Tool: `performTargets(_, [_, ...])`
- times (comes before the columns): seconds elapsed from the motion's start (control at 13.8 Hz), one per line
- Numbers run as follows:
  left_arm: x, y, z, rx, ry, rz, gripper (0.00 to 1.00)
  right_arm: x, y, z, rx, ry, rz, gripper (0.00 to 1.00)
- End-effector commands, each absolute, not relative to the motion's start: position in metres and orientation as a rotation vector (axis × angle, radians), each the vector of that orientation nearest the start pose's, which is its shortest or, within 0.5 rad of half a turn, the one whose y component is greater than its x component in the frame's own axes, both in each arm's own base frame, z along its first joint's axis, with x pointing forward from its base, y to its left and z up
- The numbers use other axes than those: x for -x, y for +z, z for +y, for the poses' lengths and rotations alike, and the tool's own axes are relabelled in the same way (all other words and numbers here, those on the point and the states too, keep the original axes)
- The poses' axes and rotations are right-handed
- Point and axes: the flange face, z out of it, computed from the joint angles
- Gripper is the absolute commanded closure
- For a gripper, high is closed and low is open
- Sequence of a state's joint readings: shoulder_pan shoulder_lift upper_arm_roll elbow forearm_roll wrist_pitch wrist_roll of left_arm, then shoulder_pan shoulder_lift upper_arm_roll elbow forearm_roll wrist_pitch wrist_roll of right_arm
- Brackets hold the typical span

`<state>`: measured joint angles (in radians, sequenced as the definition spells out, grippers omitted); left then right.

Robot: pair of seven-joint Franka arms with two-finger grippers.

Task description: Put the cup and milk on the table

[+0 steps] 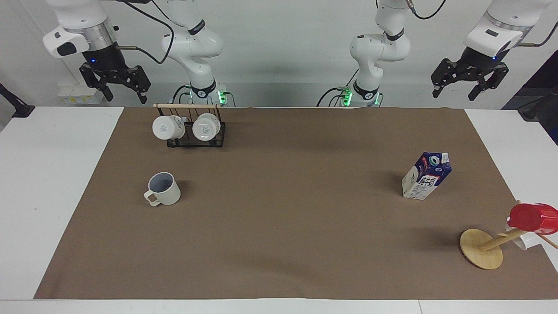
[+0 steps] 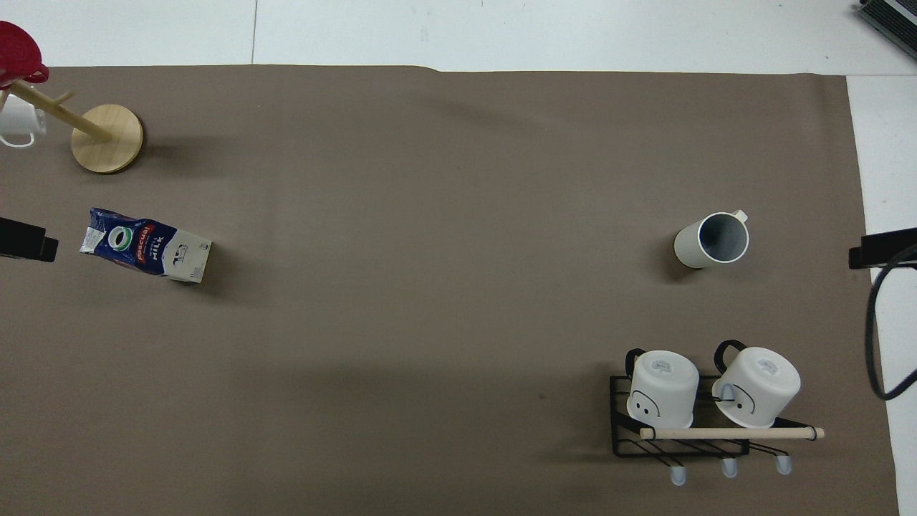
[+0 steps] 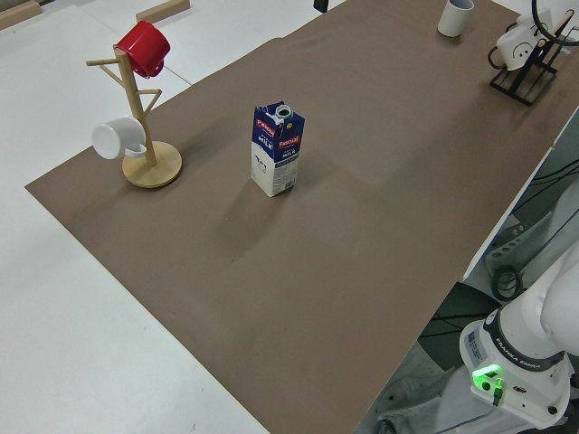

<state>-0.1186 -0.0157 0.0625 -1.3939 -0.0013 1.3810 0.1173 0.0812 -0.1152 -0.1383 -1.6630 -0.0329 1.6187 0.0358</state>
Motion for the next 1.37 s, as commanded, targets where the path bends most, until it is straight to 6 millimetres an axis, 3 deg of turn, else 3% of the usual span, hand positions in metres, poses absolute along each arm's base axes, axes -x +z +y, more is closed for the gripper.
performTargets(0.0, [-0.523, 0.703, -0.027, 3.13, 0.0, 0.267, 0.0, -0.532, 0.611, -0.021, 3.157, -0.13, 0.127, 0.0])
performTargets(0.29, [-0.523, 0.703, -0.027, 3.13, 0.0, 0.267, 0.0, -0.571, 0.544, -0.005, 3.17, -0.13, 0.078, 0.0])
performTargets(0.58, [-0.523, 0.703, -0.027, 3.13, 0.0, 0.267, 0.0, -0.587, 0.462, 0.012, 3.17, -0.171, 0.031, 0.0])
performTargets(1.01, [-0.523, 0.703, -0.027, 3.13, 0.0, 0.267, 0.0, -0.583, 0.39, 0.012, 3.156, -0.185, 0.058, 0.0])
performTargets(1.3, [-0.523, 0.703, -0.027, 3.13, 0.0, 0.267, 0.0, -0.585, 0.359, 0.013, 3.165, -0.145, 0.052, 0.0])
